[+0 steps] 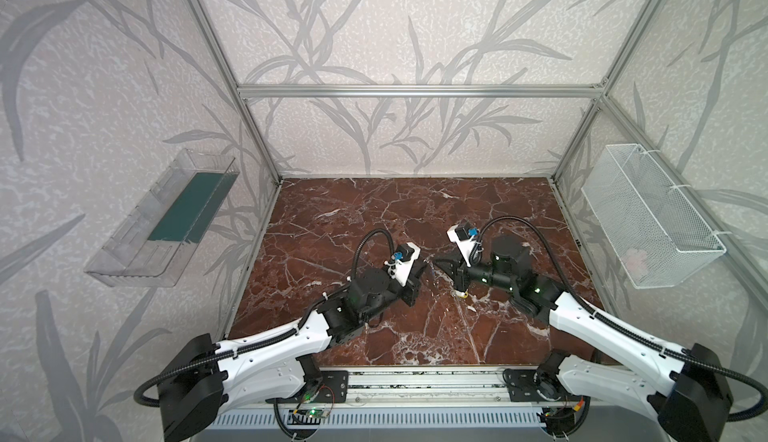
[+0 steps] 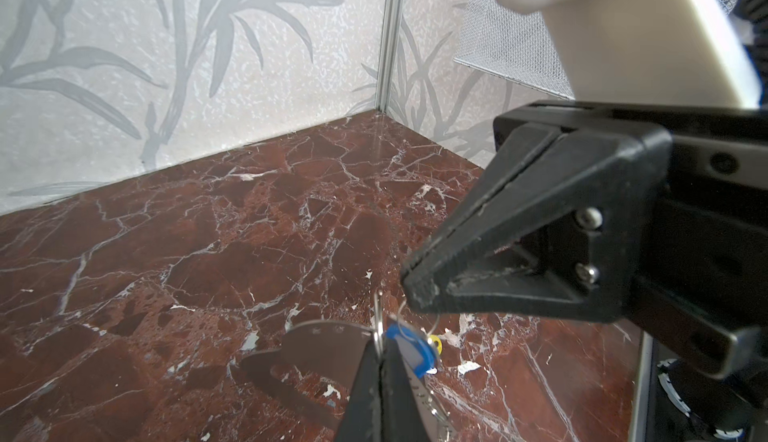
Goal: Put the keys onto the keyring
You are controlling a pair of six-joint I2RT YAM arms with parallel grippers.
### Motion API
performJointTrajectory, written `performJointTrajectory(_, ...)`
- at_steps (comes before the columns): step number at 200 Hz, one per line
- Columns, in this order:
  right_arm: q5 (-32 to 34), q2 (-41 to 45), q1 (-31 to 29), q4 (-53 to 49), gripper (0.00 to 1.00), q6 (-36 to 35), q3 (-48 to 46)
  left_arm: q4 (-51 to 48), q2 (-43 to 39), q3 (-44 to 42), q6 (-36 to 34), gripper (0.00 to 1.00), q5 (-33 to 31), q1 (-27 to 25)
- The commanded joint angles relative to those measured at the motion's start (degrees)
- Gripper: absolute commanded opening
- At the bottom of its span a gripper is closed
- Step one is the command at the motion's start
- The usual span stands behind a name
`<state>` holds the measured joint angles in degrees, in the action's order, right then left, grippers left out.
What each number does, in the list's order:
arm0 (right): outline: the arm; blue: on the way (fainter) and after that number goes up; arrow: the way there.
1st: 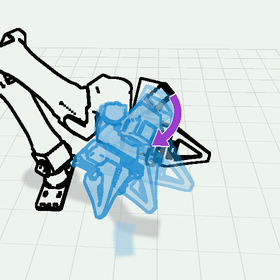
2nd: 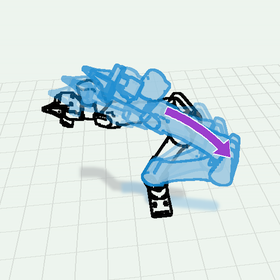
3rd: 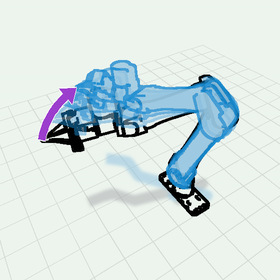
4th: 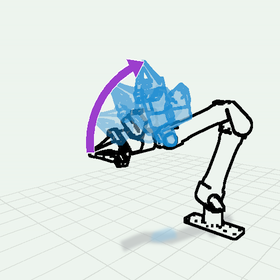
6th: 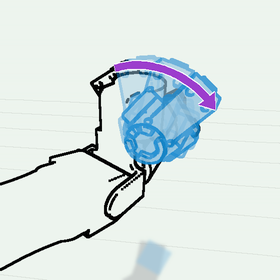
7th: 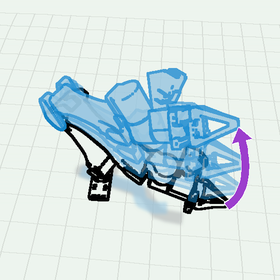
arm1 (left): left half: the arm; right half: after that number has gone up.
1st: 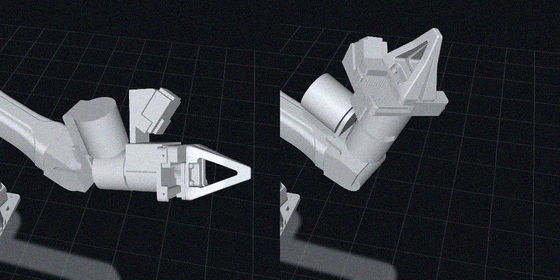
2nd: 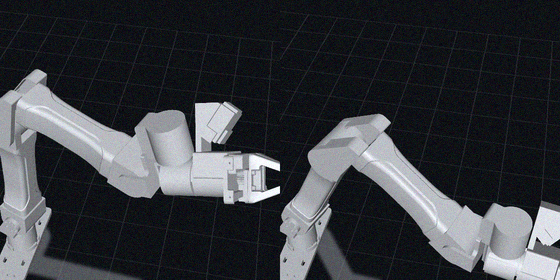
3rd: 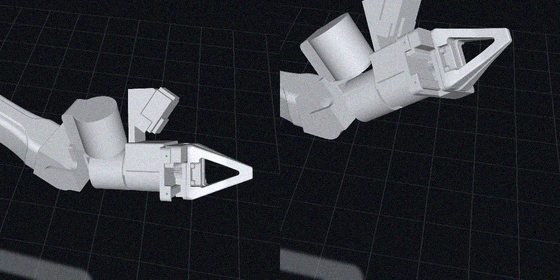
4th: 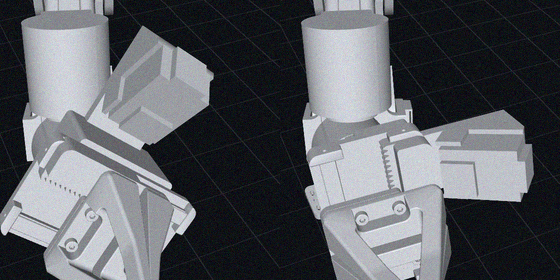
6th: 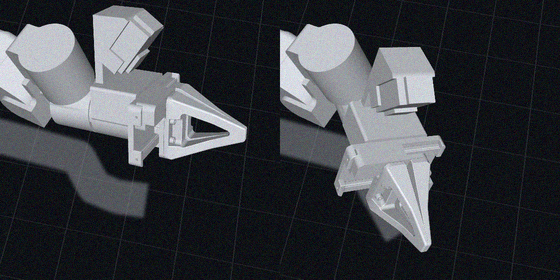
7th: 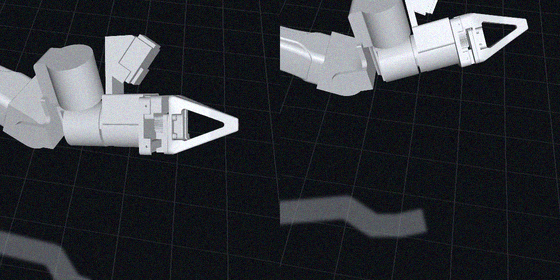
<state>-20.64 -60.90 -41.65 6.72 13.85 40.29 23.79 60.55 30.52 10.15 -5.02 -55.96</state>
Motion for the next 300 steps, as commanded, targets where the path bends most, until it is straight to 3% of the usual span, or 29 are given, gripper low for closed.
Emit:
performJointTrajectory(1,3.2,0.6,-1.4,4.6,0.00,2.5,-1.1,5.5,0.6,-0.7,0.2,0.00,-6.5,-1.9)
performJointTrajectory(35,6.7,1.1,-1.7,7.5,0.00,4.3,-2.4,6.7,2.4,-0.1,-0.5,0.00,-15.0,-5.0)
performJointTrajectory(67,8.0,2.2,-1.8,7.9,0.00,4.2,-2.6,7.6,4.0,0.2,-0.1,0.00,-19.3,-6.6)
performJointTrajectory(300,7.6,0.8,-2.1,7.6,0.00,3.4,-1.9,8.8,6.3,1.9,-1.8,0.00,-14.8,-7.7)
